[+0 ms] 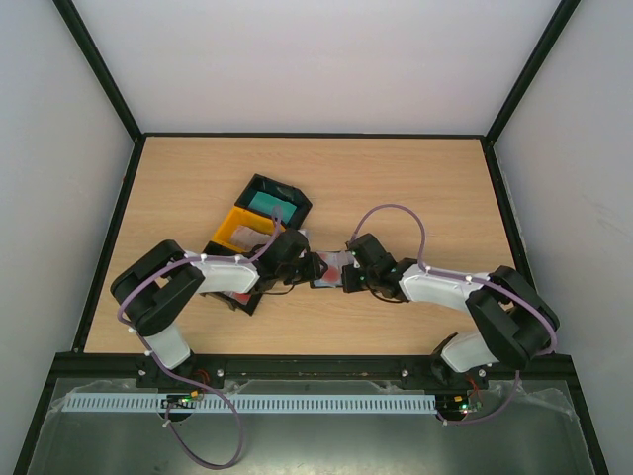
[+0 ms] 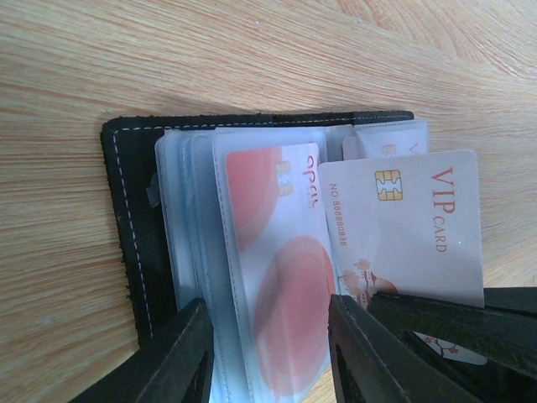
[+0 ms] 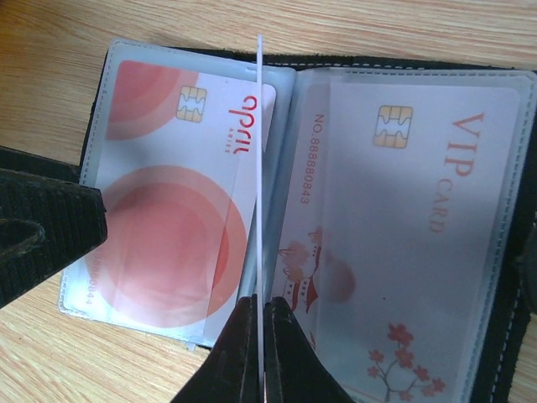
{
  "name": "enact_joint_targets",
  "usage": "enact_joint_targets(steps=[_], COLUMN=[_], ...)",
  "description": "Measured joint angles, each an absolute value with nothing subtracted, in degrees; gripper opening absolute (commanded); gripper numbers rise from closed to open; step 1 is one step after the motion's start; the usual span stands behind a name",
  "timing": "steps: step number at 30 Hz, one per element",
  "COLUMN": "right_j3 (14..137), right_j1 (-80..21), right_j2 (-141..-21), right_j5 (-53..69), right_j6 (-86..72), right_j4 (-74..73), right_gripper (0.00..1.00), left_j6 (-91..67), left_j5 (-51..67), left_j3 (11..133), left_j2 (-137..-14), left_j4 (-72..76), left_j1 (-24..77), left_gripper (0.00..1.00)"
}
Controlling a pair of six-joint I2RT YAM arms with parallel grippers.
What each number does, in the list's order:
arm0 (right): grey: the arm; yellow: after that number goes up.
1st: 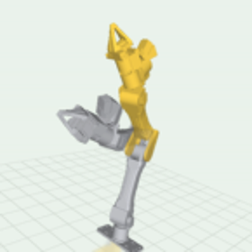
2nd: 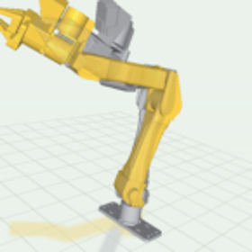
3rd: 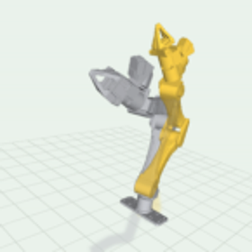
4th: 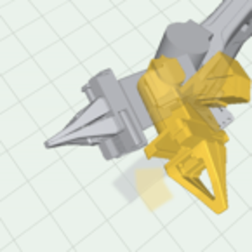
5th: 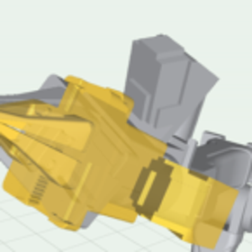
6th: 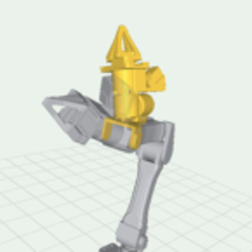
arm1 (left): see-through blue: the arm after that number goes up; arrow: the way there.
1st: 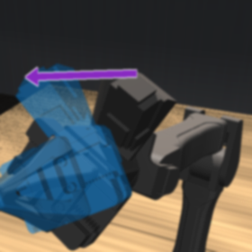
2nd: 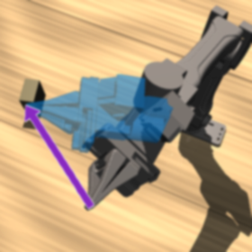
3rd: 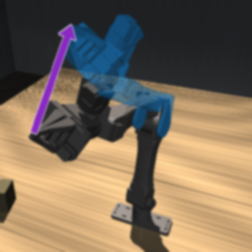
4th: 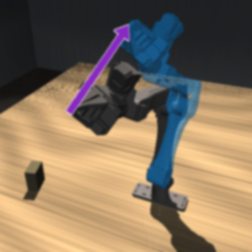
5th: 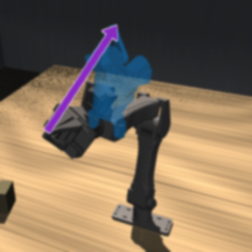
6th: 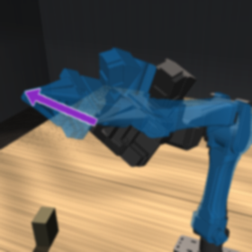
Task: Put the credit cards into the card holder
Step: Adjust the credit card in the card holder.
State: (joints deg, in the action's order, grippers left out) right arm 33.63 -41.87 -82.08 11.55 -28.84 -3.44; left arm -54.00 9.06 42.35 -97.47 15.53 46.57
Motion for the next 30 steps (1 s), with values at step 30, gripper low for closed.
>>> enact_joint_targets(steps=[30], right_j3=[33.6], right_j1=[-41.9], right_j2=[-82.8], right_j5=[11.9], right_j6=[-29.4], right_j4=[-2.7], right_gripper=[0.02], left_j6=[-54.2], left_j5=[8.1], left_j3=[42.3], left_j2=[-95.2], left_j4=[15.3], left_j1=[46.6], left_gripper=[0.43])
